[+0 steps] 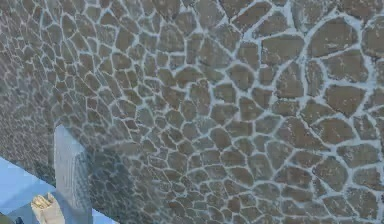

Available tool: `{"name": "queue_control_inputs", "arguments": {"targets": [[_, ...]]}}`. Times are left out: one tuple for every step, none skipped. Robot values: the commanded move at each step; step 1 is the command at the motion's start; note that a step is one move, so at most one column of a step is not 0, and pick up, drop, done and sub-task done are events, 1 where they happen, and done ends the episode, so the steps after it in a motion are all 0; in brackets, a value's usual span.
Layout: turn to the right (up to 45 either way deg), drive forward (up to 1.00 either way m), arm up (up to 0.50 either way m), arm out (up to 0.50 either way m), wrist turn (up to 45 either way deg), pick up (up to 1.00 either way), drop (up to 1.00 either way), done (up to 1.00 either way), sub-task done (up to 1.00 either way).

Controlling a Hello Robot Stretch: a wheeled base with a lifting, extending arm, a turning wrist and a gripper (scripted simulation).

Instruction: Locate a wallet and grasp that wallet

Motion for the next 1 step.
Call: {"name": "queue_control_inputs", "arguments": {"targets": [[24.0,0.0,0.0,0.0,0.0,0.0,0.0,0.0,0.0]]}}
